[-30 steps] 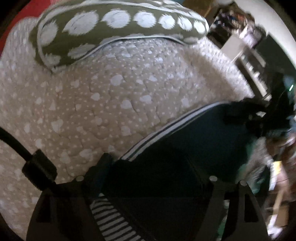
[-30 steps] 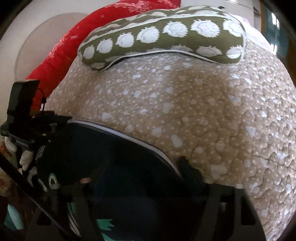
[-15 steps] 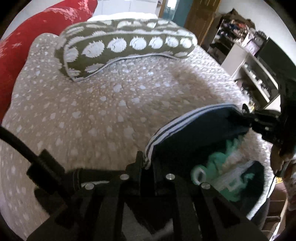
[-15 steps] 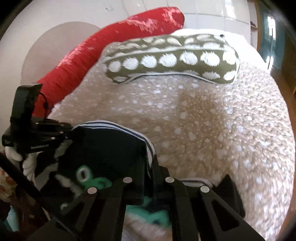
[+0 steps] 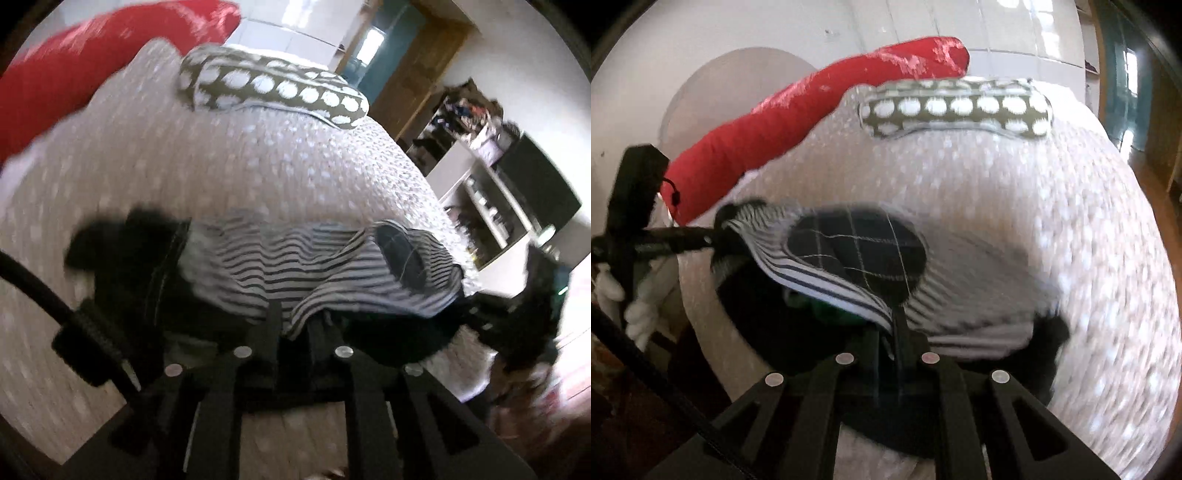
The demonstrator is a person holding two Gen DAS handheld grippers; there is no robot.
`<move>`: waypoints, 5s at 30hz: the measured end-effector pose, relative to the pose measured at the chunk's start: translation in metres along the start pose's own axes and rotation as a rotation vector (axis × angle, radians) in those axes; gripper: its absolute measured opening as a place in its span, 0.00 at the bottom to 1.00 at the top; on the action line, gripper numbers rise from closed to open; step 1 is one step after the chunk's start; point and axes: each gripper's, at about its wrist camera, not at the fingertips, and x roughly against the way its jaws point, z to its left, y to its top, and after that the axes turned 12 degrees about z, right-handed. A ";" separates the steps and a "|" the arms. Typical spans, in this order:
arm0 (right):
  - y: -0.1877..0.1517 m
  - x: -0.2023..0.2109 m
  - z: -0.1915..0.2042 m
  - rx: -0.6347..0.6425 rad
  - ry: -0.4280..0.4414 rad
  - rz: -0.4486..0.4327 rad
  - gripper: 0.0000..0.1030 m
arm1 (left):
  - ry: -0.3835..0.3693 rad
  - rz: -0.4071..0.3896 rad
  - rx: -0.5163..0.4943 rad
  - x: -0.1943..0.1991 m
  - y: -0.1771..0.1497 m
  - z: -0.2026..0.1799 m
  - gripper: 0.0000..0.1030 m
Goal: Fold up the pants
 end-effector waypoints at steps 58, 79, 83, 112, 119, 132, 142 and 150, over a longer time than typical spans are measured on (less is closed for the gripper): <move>-0.105 0.066 -0.150 -0.833 -0.001 -0.312 0.11 | 0.126 -0.111 0.302 -0.020 -0.036 0.041 0.17; -0.059 0.059 -0.123 -0.643 0.170 -0.300 0.16 | 0.095 -0.232 0.111 0.048 -0.045 -0.020 0.30; -0.084 0.075 -0.111 -0.648 0.125 -0.361 0.07 | 0.050 -0.183 0.069 0.027 -0.031 -0.039 0.30; -0.112 0.113 -0.101 -0.598 0.160 -0.436 0.03 | 0.012 -0.035 -0.086 -0.040 -0.007 -0.118 0.37; -0.145 0.101 -0.116 -0.703 0.202 -0.408 0.08 | -0.010 0.062 -0.074 -0.074 -0.015 -0.123 0.37; -0.082 0.061 -0.098 -0.560 0.113 -0.331 0.07 | -0.022 0.061 -0.056 -0.071 -0.020 -0.124 0.41; -0.140 0.075 -0.105 -0.680 0.153 -0.313 0.04 | -0.032 0.087 -0.026 -0.082 -0.018 -0.114 0.43; -0.154 0.086 -0.117 -0.752 0.198 -0.438 0.79 | -0.027 0.090 -0.019 -0.083 -0.018 -0.111 0.43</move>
